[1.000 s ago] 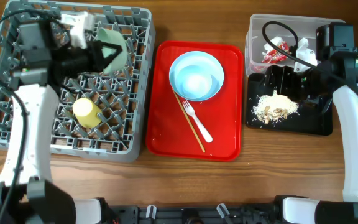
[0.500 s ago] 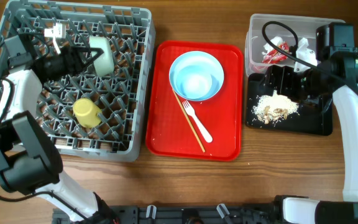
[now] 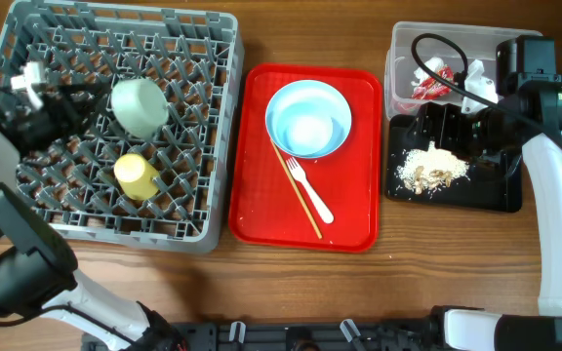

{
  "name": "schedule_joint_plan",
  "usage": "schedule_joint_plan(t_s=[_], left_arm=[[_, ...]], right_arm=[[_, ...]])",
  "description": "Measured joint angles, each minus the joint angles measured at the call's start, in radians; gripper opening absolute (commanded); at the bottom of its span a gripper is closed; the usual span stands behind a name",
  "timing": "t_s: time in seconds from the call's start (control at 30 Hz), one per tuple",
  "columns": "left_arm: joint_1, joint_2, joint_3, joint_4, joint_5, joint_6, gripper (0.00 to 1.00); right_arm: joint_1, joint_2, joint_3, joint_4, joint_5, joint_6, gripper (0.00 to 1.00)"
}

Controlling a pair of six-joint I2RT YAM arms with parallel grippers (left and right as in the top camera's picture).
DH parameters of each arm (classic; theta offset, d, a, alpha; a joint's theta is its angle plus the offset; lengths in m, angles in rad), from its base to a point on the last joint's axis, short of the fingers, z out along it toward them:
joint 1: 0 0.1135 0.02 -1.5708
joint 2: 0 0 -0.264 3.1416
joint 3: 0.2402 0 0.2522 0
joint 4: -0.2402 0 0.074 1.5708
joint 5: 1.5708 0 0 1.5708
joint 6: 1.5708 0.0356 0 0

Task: Sort waste into correct bins and load items into the dishwasher rack
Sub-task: 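Set the green bowl upside down in the dish rack with the left gripper, then reach the left gripper to the tray and grasp the wooden chopsticks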

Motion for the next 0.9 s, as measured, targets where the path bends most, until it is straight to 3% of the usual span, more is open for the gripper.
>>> schedule_joint_plan(t_s=[0.23, 0.47, 0.77, 0.8, 0.83, 0.9], left_arm=[[0.095, 0.0, 0.0, -0.008, -0.003, -0.039, 0.72], [0.053, -0.123, 0.0, -0.09, -0.104, -0.064, 0.75], [-0.355, -0.381, 0.004, -0.335, -0.492, -0.116, 0.81], [-0.396, -0.385, 0.004, -0.355, -0.537, -0.131, 0.84], [-0.473, -0.385, 0.005, -0.385, -0.618, -0.169, 0.95], [-0.588, -0.385, 0.004, -0.417, -0.722, -0.205, 1.0]], right_arm=[[0.0, 0.0, 0.0, 0.0, 0.0, 0.0, 0.95], [0.0, 0.0, 0.0, -0.003, 0.0, 0.0, 0.95], [0.0, 0.0, 0.0, -0.012, 0.0, 0.0, 1.0], [0.0, 0.0, 0.0, -0.011, 0.0, 0.0, 1.0], [0.0, 0.0, 0.0, -0.013, 0.0, 0.0, 1.0], [0.0, 0.0, 0.0, -0.014, 0.0, 0.0, 0.99]])
